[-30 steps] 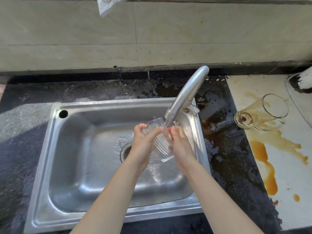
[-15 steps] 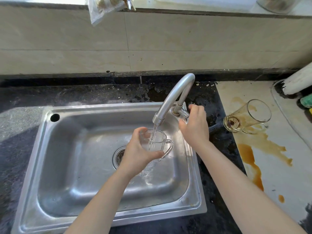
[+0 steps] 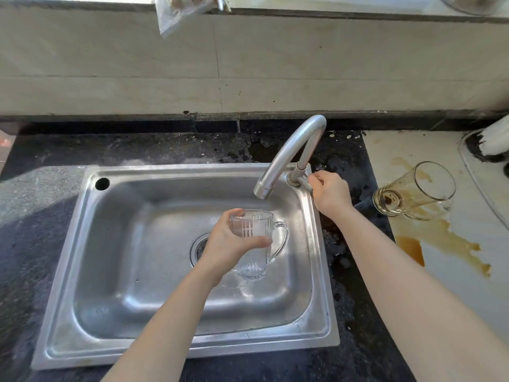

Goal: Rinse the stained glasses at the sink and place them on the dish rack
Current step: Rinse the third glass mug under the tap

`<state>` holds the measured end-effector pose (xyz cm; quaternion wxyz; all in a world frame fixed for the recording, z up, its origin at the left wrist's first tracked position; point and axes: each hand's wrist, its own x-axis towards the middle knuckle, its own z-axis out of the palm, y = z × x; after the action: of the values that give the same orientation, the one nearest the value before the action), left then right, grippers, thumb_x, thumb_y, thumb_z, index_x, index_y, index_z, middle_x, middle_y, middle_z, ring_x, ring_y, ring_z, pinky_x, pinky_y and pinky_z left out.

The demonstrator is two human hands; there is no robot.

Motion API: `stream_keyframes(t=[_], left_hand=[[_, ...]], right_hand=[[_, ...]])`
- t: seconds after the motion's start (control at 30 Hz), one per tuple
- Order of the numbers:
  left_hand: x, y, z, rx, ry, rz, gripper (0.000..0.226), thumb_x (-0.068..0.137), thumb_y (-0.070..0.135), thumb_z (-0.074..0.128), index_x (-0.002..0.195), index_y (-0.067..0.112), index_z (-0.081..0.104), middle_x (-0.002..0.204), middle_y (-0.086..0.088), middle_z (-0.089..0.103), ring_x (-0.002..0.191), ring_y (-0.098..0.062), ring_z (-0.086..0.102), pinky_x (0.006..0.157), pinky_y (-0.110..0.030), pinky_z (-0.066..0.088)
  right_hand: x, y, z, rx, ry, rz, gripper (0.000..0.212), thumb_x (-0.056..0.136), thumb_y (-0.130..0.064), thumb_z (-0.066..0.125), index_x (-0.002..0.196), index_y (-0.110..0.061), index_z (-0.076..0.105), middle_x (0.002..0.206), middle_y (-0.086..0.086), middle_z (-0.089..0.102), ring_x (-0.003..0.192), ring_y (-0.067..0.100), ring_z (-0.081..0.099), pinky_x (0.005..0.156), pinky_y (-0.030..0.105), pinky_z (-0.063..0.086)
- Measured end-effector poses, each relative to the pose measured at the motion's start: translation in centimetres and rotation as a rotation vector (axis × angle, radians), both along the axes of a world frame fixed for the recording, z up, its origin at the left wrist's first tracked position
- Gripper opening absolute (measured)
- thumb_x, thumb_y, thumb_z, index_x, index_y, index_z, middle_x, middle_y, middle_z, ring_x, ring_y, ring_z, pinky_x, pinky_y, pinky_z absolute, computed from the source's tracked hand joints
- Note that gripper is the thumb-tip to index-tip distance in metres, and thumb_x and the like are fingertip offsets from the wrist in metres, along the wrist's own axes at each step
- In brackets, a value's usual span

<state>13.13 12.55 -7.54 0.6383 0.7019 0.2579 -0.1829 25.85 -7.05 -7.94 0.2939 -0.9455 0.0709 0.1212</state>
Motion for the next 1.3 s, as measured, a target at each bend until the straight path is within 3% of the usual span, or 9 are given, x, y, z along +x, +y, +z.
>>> stream_keyframes(t=[0.13,0.2,0.27,0.47,0.73,0.97,1.07,1.2,1.3], left_hand=[[0.0,-0.2,-0.7,-0.196,0.227,0.135,0.098,0.033,0.048,0.090,0.121,0.020,0.057,0.115,-0.001,0.067,0.105,-0.021,0.064,0.085,-0.038,0.053],[-0.2,0.0,-1.2,-0.300,0.341,0.181,0.092,0.037,0.049,0.090,0.118,0.016,0.062,0.108,-0.005,0.067,0.096,-0.023,0.065,0.076,-0.034,0.053],[-0.5,-0.1,-1.4,-0.425,0.426,0.223,0.084,0.044,0.046,0.088,0.118,0.016,0.061,0.095,-0.005,0.064,0.081,-0.022,0.062,0.070,-0.030,0.052],[-1.7,-1.1,-1.7,-0.689,0.509,0.379,0.080,0.053,0.043,0.083,0.122,0.012,0.058,0.105,-0.013,0.070,0.079,-0.027,0.068,0.075,-0.037,0.057],[-3.0,-2.2,-1.1,-0.706,0.496,0.446,0.072,0.061,0.038,0.080,0.122,0.007,0.056,0.098,-0.015,0.068,0.078,-0.028,0.067,0.074,-0.037,0.056],[-3.8,-3.4,0.0,-0.520,0.394,0.434,0.074,0.062,0.047,0.079,0.127,0.020,0.056,0.108,-0.010,0.064,0.095,-0.022,0.062,0.073,-0.035,0.048],[-4.2,-3.6,1.0,-0.468,0.322,0.427,0.092,0.043,0.053,0.083,0.127,0.026,0.057,0.139,-0.009,0.052,0.125,-0.023,0.051,0.075,-0.040,0.047],[-4.7,-3.8,3.0,-0.474,0.225,0.370,0.061,0.066,0.038,0.077,0.123,0.026,0.059,0.132,0.003,0.055,0.128,-0.018,0.043,0.106,-0.052,0.030],[-5.1,-2.5,4.5,-0.524,0.207,0.257,0.057,0.067,0.041,0.075,0.121,0.029,0.059,0.130,0.009,0.057,0.127,-0.012,0.042,0.113,-0.052,0.012]], right_hand=[[-2.1,0.7,0.0,0.094,-0.089,-0.202,0.038,0.098,-0.026,0.047,0.131,-0.008,0.053,0.128,0.013,0.055,0.117,0.029,0.051,0.095,0.038,0.040],[-4.0,1.1,0.3,0.121,-0.157,-0.297,0.037,0.092,-0.018,0.053,0.127,-0.008,0.052,0.126,0.012,0.047,0.116,0.026,0.046,0.097,0.039,0.041],[-5.8,1.4,0.6,0.153,-0.150,-0.260,0.031,0.088,-0.013,0.056,0.119,-0.009,0.055,0.117,0.008,0.046,0.113,0.025,0.045,0.099,0.040,0.041],[-8.9,2.6,1.5,0.266,0.082,-0.010,0.017,0.089,-0.016,0.057,0.105,-0.015,0.063,0.106,0.001,0.057,0.090,0.013,0.052,0.080,0.024,0.038],[-11.3,2.0,2.8,0.288,0.147,0.071,0.011,0.091,-0.022,0.056,0.094,-0.015,0.065,0.083,-0.009,0.060,0.080,0.013,0.055,0.069,0.025,0.039],[-13.9,1.4,3.7,0.309,0.457,0.084,0.053,0.089,-0.063,0.045,0.116,-0.018,0.054,0.099,-0.002,0.060,0.086,0.018,0.064,0.067,0.030,0.051],[-15.3,1.4,3.8,0.577,0.628,-0.088,0.062,0.085,-0.061,0.056,0.128,-0.017,0.046,0.105,0.004,0.057,0.082,0.023,0.071,0.068,0.034,0.059],[-17.0,1.8,4.0,1.056,0.677,-0.272,0.073,0.078,-0.050,0.072,0.137,-0.022,0.038,0.127,0.004,0.048,0.093,0.032,0.071,0.080,0.038,0.058],[-17.2,2.8,5.1,1.050,0.527,-0.277,0.083,0.071,-0.050,0.077,0.139,-0.018,0.040,0.133,0.007,0.048,0.088,0.030,0.072,0.071,0.028,0.056]])
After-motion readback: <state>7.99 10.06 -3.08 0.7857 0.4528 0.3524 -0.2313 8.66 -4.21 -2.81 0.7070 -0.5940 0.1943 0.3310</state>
